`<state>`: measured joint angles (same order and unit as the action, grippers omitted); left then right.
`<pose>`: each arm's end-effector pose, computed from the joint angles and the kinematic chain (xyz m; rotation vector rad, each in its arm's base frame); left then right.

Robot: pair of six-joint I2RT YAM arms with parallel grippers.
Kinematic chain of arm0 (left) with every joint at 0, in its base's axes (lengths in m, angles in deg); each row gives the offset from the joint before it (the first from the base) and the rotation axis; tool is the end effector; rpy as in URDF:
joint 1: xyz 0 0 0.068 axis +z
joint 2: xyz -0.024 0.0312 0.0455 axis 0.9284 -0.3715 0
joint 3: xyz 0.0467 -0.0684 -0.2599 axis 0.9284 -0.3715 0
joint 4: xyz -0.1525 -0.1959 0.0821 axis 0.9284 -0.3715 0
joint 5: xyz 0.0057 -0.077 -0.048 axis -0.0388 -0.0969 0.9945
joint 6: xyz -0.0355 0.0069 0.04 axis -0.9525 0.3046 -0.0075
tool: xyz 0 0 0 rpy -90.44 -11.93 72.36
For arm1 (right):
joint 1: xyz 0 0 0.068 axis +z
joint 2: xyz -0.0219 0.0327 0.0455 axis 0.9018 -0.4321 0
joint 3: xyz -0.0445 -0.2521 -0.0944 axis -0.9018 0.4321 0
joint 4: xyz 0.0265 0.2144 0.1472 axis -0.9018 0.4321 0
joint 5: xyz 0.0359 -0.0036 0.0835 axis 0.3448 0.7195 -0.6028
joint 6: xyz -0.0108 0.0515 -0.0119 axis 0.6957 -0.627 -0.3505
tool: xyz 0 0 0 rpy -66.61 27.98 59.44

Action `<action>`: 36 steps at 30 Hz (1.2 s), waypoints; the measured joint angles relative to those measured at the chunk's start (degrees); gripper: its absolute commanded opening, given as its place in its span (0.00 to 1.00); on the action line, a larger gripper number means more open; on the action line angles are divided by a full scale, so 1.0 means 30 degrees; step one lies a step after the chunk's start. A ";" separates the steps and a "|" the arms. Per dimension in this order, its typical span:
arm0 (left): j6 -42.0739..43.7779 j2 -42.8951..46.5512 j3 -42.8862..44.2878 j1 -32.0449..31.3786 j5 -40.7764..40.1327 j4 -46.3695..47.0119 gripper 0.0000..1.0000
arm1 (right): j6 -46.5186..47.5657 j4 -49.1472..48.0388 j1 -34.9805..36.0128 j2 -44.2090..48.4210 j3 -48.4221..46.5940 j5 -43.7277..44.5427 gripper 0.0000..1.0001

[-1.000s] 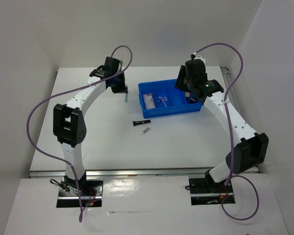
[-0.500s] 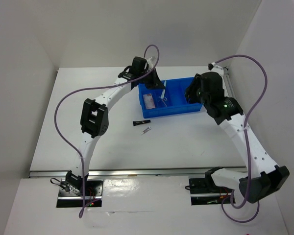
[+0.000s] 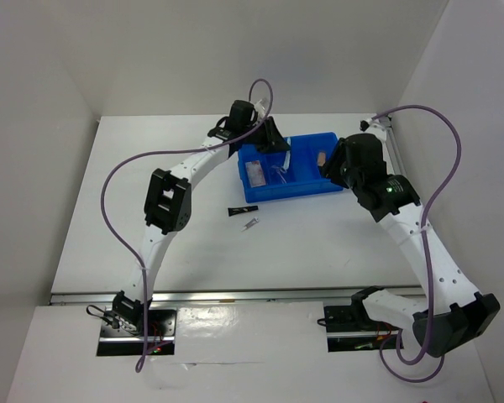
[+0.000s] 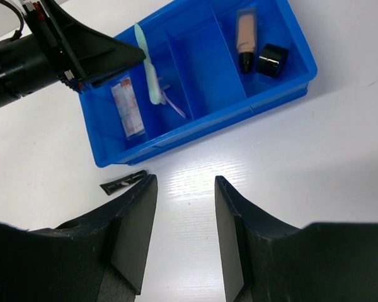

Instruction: Organize the makeup

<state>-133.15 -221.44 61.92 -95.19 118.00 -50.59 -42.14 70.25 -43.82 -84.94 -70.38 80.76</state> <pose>0.5028 -0.2774 0.2418 -0.0191 2.2125 -1.3614 0.2202 0.0715 0.3847 0.3837 2.0748 0.2401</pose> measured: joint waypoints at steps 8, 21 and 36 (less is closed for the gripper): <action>0.0036 0.0000 0.0000 -0.0036 0.0124 -0.0044 0.75 | -0.0066 0.0087 0.0000 0.0000 0.0073 -0.0051 0.49; 0.2761 0.3781 -0.3155 -0.0036 -0.0627 -0.1756 0.55 | 0.0306 0.0066 0.0007 -0.0707 0.0226 -0.1807 0.49; 0.5304 1.7770 -1.4841 0.3388 -1.1693 -0.7264 0.54 | -0.2616 -0.1632 0.8211 -0.7584 0.2419 -0.3402 0.64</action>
<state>-117.23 -168.13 17.40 -85.03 82.92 -72.38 -49.99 65.35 -19.19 -107.69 -63.12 70.55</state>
